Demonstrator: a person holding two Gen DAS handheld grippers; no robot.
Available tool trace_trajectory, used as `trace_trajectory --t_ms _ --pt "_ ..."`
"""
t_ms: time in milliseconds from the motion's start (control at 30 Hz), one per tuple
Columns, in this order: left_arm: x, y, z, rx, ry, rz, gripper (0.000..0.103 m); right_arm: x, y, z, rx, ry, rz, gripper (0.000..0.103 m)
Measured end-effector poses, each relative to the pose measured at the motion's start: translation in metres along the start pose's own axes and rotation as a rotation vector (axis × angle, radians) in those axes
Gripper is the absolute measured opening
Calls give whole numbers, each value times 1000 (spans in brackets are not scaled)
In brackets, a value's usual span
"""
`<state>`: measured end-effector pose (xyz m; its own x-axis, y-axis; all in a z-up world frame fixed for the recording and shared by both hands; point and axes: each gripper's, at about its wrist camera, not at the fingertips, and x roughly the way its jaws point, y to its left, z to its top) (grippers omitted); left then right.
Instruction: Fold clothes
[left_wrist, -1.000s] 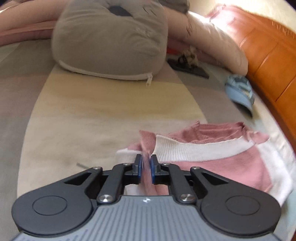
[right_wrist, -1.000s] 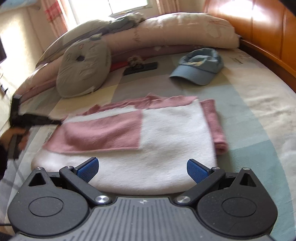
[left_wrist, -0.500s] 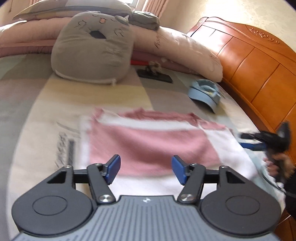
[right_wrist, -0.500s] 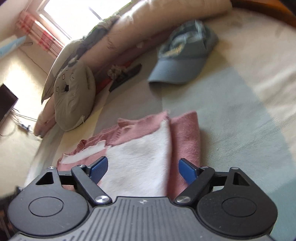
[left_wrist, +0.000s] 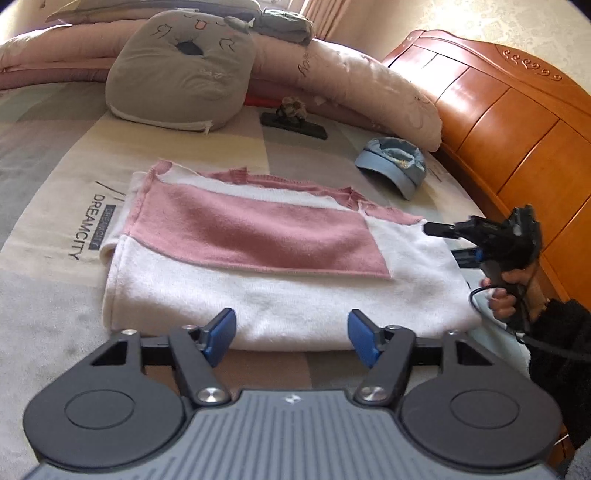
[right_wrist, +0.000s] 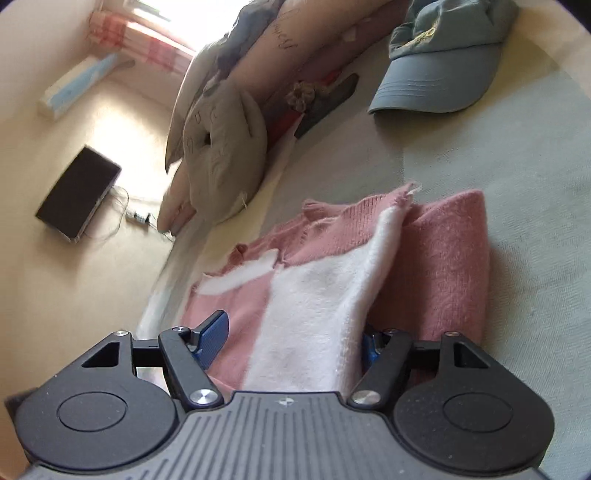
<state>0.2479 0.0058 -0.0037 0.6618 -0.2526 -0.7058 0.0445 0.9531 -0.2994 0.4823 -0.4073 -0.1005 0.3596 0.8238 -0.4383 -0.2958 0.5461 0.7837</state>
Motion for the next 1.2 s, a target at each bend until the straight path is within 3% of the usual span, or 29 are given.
trace_trajectory --t_ms 67,100,133,200,467,633,867,1000,1100,1133,1200 --pt "4 -1 -1 -17 5 14 68 4 -13 6 31 -18 -10 52" --pt "5 -2 -2 -26 8 21 68 4 -21 7 54 -23 -36 23" --pt "7 -3 -3 -32 11 12 68 4 -30 7 81 -29 -52 6" --pt "12 -5 -5 -34 21 3 68 -2 -44 3 123 -57 9 6" --pt "23 -10 -5 -37 39 18 68 -4 -9 -3 19 -89 -118 10" --pt "20 -13 -1 -44 21 11 68 -36 22 5 -75 -171 -144 10" --pt "17 -12 4 -21 20 13 68 -29 -9 5 -10 -96 -271 12" --pt "17 -11 19 29 -18 38 68 -31 -7 3 9 -122 -235 28" --pt "19 1 36 30 -60 49 66 -36 -2 -1 11 -139 -259 35" --pt "19 6 42 29 -75 54 66 -34 6 -9 -16 -130 -276 43" --pt "24 17 50 41 -88 48 66 -31 21 -23 -72 -113 -309 47"
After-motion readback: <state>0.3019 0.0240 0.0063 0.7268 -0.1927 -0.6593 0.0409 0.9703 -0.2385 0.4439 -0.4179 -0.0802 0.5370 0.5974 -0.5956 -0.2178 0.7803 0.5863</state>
